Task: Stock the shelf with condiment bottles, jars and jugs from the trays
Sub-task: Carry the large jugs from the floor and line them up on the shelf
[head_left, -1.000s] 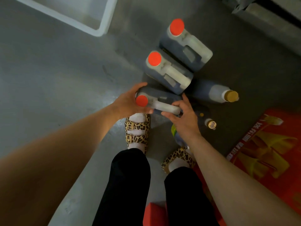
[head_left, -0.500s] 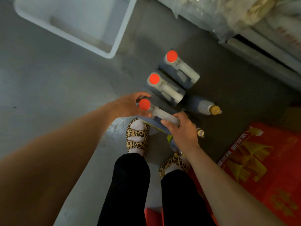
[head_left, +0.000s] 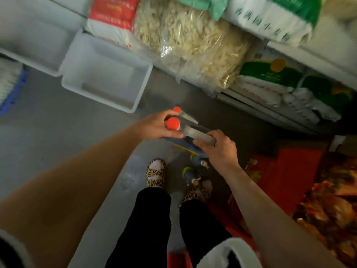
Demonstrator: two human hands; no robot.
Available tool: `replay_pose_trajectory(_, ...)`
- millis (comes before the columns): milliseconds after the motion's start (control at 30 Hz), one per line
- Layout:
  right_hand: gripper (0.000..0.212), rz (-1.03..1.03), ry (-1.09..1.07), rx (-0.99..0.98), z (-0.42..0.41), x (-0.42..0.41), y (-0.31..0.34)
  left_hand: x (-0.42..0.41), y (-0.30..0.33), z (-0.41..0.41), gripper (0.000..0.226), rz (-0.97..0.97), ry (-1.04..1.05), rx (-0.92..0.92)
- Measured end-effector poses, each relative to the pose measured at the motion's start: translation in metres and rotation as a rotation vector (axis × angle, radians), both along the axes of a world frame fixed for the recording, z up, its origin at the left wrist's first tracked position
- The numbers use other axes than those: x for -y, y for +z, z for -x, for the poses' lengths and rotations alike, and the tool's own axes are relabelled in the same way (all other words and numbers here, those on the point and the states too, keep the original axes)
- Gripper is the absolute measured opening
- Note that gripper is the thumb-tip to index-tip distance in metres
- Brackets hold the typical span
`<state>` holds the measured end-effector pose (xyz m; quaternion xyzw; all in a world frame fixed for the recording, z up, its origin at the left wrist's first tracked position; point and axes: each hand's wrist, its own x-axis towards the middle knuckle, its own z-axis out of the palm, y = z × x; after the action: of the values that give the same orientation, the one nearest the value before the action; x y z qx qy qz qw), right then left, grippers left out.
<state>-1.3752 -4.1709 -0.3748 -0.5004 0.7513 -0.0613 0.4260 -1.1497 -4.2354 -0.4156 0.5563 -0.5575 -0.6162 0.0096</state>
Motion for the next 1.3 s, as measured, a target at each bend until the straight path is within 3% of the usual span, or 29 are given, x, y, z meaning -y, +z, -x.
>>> replay_pose_trajectory(167, 0.052, 0.143, -0.030, -0.111, 0.019, 0.018, 0.108, 0.032, 0.106, 0.026, 0.084, 0.126, -0.093, 0.023)
replay_pose_trajectory(333, 0.048, 0.290, -0.074, -0.236, 0.048, 0.040, 0.218, 0.068, 0.219, 0.061, 0.083, 0.277, -0.138, -0.015)
replay_pose_trajectory(433, 0.045, 0.390, -0.133, -0.234, 0.070, 0.051, 0.289, 0.087, 0.292, 0.085, 0.072, 0.405, -0.154, -0.069)
replay_pose_trajectory(633, 0.036, 0.626, -0.255, -0.208, 0.128, 0.062, 0.426, 0.107, 0.422, 0.144, 0.096, 0.733, -0.352, -0.093)
replay_pose_trajectory(800, 0.034, 0.789, -0.253, -0.182, 0.180, 0.083, 0.526, 0.136, 0.515, 0.193, 0.098, 0.977, -0.329, -0.179)
replay_pose_trajectory(933, 0.046, 0.880, -0.220, -0.161, 0.225, 0.112, 0.580, 0.165, 0.572, 0.232, 0.106, 1.182, -0.301, -0.121)
replay_pose_trajectory(1033, 0.038, 0.919, -0.220, -0.009, 0.261, 0.142, 0.606, 0.188, 0.608, 0.264, 0.108, 1.253, -0.272, -0.066)
replay_pose_trajectory(1233, 0.041, 0.934, -0.150, -0.022, 0.321, 0.209, 0.636, 0.233, 0.641, 0.319, 0.109, 1.229, -0.196, -0.009)
replay_pose_trajectory(1300, 0.058, 0.905, -0.134, 0.039, 0.335, 0.228, 0.635, 0.245, 0.640, 0.333, 0.108, 1.207, -0.167, -0.013)
